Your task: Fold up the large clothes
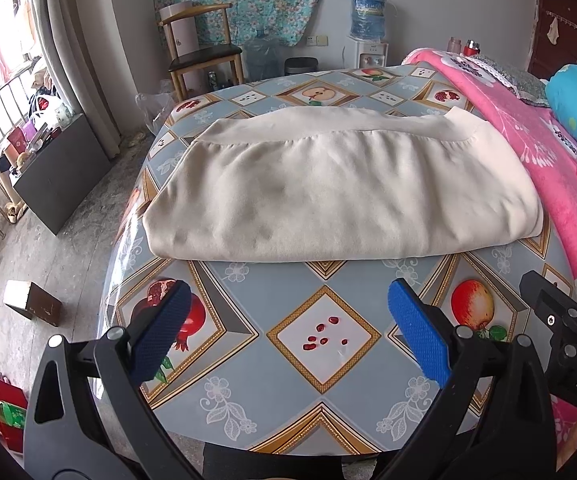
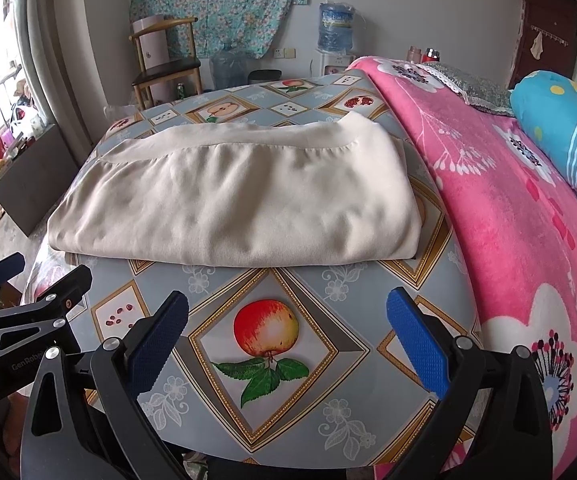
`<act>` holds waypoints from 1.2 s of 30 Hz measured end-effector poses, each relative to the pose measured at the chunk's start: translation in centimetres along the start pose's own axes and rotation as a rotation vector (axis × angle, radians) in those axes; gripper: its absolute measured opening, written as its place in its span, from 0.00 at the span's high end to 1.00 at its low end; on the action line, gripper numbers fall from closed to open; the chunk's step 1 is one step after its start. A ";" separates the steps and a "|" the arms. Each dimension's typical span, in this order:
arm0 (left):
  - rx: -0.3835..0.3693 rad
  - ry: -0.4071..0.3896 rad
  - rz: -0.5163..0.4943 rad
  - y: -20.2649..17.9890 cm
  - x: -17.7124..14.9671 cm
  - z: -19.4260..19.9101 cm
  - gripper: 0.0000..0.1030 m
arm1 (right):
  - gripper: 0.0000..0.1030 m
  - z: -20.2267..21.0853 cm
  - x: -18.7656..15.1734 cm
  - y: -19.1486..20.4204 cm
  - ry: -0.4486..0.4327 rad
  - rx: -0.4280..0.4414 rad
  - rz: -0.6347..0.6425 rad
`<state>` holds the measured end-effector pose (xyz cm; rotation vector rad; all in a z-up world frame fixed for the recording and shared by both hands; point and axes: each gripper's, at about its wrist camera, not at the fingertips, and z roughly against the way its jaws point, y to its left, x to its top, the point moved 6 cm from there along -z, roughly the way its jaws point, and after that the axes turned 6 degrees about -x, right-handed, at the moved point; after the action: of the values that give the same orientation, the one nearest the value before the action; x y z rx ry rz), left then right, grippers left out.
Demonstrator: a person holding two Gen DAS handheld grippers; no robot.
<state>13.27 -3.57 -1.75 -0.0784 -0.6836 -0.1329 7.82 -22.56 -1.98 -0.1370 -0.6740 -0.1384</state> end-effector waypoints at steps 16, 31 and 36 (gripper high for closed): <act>0.001 -0.002 0.002 0.1 0.1 0.1 0.08 | 0.06 0.0 -0.1 0.0 0.000 -0.002 0.000; 0.001 -0.001 0.003 0.1 0.1 0.2 0.08 | 0.06 0.0 -0.1 0.0 0.000 -0.006 0.005; 0.001 -0.002 0.002 0.2 0.1 0.2 0.08 | 0.06 0.0 -0.1 0.1 0.000 -0.007 0.005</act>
<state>13.27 -3.39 -1.58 -0.0778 -0.6854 -0.1304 7.76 -22.50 -2.10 -0.1450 -0.6728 -0.1362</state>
